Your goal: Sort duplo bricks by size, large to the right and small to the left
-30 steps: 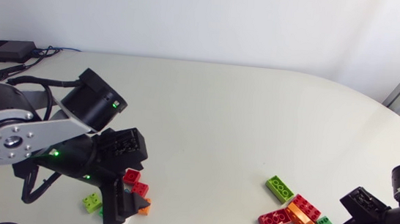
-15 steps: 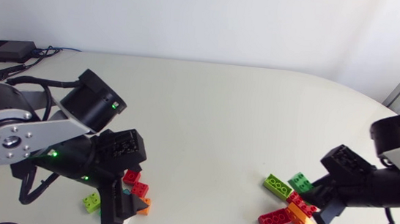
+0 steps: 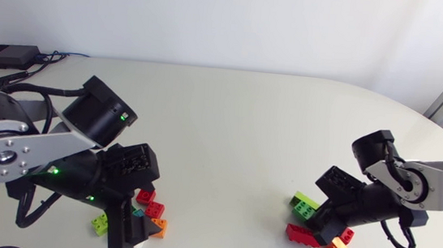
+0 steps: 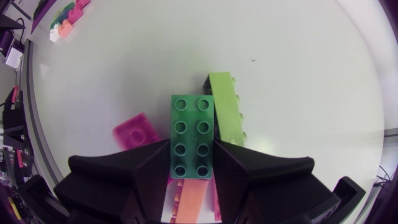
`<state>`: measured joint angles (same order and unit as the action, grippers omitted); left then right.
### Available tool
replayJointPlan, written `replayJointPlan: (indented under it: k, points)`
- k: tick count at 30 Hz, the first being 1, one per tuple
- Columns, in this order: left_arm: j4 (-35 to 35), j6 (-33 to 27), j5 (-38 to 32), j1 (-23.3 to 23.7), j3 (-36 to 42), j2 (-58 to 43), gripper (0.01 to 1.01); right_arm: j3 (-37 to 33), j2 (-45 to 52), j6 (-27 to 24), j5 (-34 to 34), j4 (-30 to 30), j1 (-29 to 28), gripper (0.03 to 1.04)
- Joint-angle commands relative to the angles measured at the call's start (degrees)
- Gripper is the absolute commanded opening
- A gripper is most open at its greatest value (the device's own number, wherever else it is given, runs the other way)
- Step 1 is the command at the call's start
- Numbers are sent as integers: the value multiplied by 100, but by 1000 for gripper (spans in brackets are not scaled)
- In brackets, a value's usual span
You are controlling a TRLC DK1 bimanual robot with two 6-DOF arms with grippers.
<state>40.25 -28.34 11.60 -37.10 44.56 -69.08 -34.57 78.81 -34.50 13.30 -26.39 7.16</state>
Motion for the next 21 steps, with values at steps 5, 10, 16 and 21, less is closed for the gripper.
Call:
replayJointPlan:
  k: [5,10,16,21]
  points:
    - [53,215,-8,-87,53,44,979,196,-93,-48,-47,-112,-171,898]
    - [97,259,-26,-113,132,44,979,99,-726,-48,-38,-446,-215,1000]
    - [203,390,-26,-95,352,202,979,-182,-1957,58,155,-1219,-241,998]
    - [211,680,-193,-34,449,465,979,-147,-2985,541,-100,-1193,-268,998]
